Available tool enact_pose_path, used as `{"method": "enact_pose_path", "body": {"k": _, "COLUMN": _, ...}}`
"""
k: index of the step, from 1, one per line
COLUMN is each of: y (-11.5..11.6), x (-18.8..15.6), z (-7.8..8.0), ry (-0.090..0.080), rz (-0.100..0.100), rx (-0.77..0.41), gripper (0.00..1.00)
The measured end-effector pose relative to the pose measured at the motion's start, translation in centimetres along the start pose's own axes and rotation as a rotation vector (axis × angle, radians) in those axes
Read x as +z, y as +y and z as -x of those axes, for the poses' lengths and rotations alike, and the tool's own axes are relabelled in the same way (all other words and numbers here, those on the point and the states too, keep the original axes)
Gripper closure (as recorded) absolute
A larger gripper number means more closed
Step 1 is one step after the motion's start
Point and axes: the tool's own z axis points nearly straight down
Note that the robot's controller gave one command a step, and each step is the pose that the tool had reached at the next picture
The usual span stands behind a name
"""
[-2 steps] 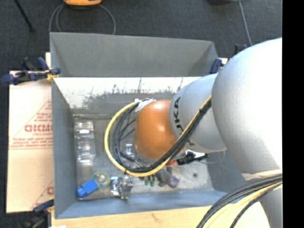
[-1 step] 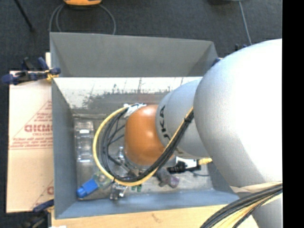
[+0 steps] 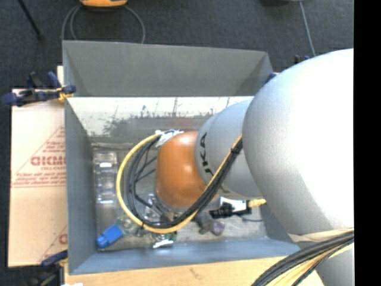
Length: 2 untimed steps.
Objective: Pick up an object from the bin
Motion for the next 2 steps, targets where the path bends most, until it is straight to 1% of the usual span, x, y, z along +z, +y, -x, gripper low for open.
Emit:
{"method": "enact_pose_path", "body": {"k": 1, "y": 0.92, "x": -14.63, "z": 1.18, "ry": 0.006, "rz": -0.002, "rx": -0.120, "gripper": 1.00}}
{"method": "enact_pose_path", "body": {"k": 2, "y": 0.83, "x": -14.17, "z": 1.01, "ry": 0.014, "rz": -0.005, "rx": -0.120, "gripper": 0.00}}
